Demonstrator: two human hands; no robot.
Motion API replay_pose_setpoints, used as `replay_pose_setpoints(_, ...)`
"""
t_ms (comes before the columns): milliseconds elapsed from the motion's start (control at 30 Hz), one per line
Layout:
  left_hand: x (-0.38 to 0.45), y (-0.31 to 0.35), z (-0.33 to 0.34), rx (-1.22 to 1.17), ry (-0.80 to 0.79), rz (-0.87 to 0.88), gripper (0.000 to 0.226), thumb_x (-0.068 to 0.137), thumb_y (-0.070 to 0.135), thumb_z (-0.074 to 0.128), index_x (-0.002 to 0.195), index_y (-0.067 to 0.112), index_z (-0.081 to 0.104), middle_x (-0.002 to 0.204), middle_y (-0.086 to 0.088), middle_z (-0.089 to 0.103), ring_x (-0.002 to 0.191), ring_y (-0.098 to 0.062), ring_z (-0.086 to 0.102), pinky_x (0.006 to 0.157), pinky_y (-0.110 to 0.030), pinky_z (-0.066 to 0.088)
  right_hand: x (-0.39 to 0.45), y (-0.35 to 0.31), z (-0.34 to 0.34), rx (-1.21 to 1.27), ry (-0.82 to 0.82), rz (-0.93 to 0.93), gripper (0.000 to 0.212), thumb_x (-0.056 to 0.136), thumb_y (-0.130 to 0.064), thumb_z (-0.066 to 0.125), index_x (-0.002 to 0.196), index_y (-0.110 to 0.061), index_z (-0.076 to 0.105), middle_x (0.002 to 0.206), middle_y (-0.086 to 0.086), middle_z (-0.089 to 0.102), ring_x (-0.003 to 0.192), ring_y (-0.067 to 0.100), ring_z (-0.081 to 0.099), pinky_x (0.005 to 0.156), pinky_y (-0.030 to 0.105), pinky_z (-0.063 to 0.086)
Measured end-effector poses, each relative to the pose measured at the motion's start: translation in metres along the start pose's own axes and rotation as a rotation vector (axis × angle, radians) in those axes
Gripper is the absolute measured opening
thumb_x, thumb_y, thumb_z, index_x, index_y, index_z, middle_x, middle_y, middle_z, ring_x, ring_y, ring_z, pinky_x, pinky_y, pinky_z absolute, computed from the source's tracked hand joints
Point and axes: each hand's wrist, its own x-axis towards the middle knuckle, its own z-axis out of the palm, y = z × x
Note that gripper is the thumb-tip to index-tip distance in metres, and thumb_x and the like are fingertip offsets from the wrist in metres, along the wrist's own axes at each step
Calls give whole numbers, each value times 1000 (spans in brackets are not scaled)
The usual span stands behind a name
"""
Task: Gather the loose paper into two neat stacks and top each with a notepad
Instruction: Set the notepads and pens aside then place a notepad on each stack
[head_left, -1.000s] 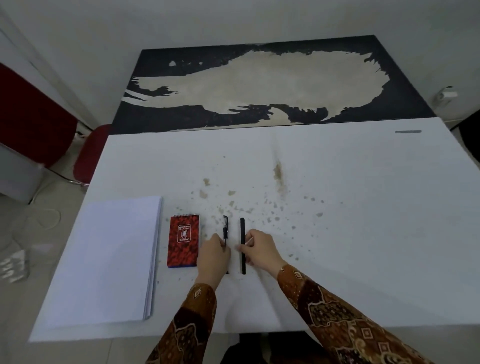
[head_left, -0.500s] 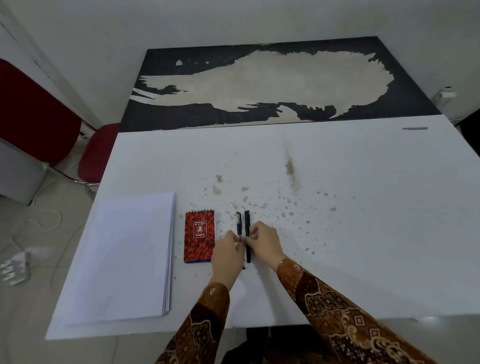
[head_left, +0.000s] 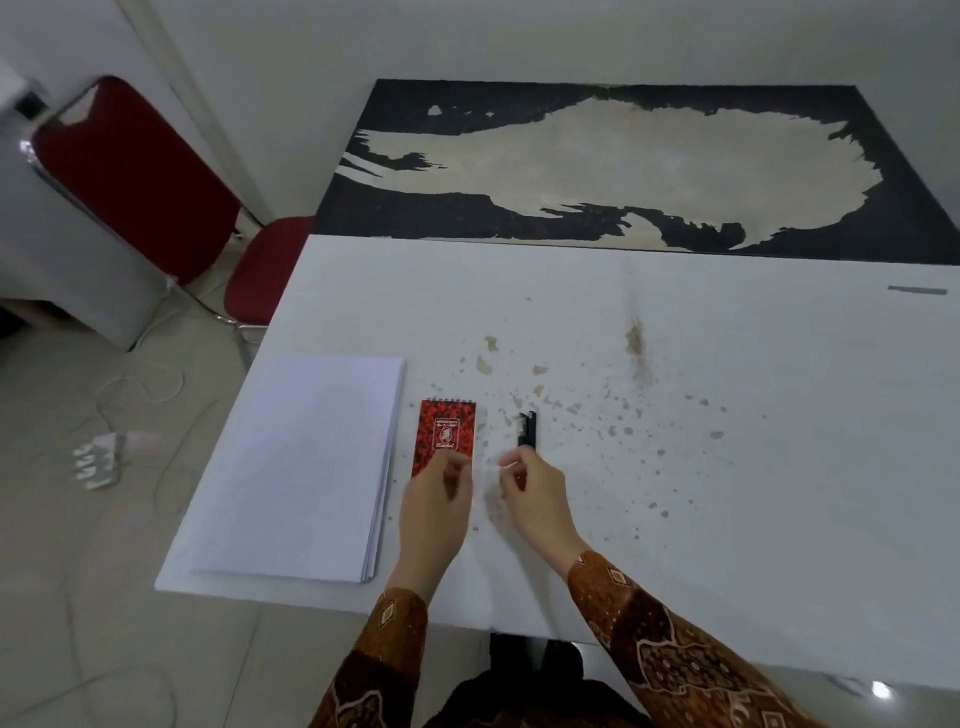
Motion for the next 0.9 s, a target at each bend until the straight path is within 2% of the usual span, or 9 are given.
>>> replay_pose_setpoints(133, 2, -31, -44, 0, 209, -69, 10, 93, 13, 55, 99, 15, 62, 87, 2, 64, 79, -13, 60, 63, -12, 40, -13, -18, 34, 45, -218, 22, 11, 94, -13, 51, 95, -17, 62, 81, -9, 60, 80, 12, 61, 70, 17, 46)
replay_pose_setpoints(200, 10, -55, -69, 26, 286, -104, 14, 93, 12, 55, 105, 12, 62, 94, -2, 62, 85, -17, 59, 68, -17, 42, -20, -29, 56, 59, -307, 54, 15, 95, -13, 50, 102, -17, 63, 90, -5, 61, 85, 12, 60, 71, 13, 45)
replay_pose_setpoints(267, 20, -77, -91, 66, 331, -140, 19, 92, 13, 56, 110, 10, 61, 104, -7, 60, 95, -22, 57, 79, -30, 47, -27, -38, 75, 59, -367, 65, 23, 95, -15, 49, 115, -13, 60, 103, 0, 60, 86, 8, 56, 70, 9, 43)
replay_pose_setpoints(367, 33, -111, -124, 159, 337, -260, 31, 92, 16, 57, 122, 9, 56, 121, -16, 55, 112, -32, 52, 94, -44, 44, -33, -50, 106, -2, -387, 77, 40, 95, -19, 51, 134, -12, 48, 130, 4, 52, 107, 11, 52, 90, 18, 40)
replay_pose_setpoints(433, 42, -129, -145, 215, 284, -365, 42, 90, 18, 58, 130, 7, 50, 132, -20, 49, 121, -36, 45, 100, -46, 38, -36, -58, 129, -16, -348, 108, 49, 95, -22, 50, 142, -14, 37, 143, 3, 42, 127, 15, 42, 107, 26, 33)
replay_pose_setpoints(500, 48, -143, -161, 255, 209, -421, 53, 88, 20, 61, 137, 6, 43, 137, -22, 44, 126, -38, 40, 104, -48, 34, -40, -61, 149, 3, -294, 153, 56, 95, -24, 50, 146, -14, 28, 149, 0, 34, 137, 15, 31, 114, 28, 24)
replay_pose_setpoints(600, 49, -158, -173, 242, 138, -433, 60, 88, 21, 62, 140, 5, 37, 140, -22, 43, 129, -38, 37, 104, -49, 34, -46, -61, 170, 7, -194, 183, 58, 95, -23, 50, 147, -14, 26, 147, 0, 33, 139, 17, 28, 115, 31, 23)
replay_pose_setpoints(733, 50, -164, -178, 198, 102, -414, 59, 89, 21, 61, 140, 5, 37, 140, -21, 42, 131, -37, 32, 104, -46, 33, -48, -63, 175, 29, -20, 172, 38, 91, -14, 52, 128, -14, 41, 117, -6, 43, 117, 14, 40, 104, 27, 30)
replay_pose_setpoints(900, 53, -162, -180, 156, 72, -413, 54, 90, 22, 59, 139, 10, 39, 138, -18, 45, 130, -35, 33, 102, -47, 34, -44, -67, 179, 67, -36, 221, 46, 93, -13, 51, 136, -12, 37, 122, 0, 51, 119, 19, 48, 96, 22, 35)
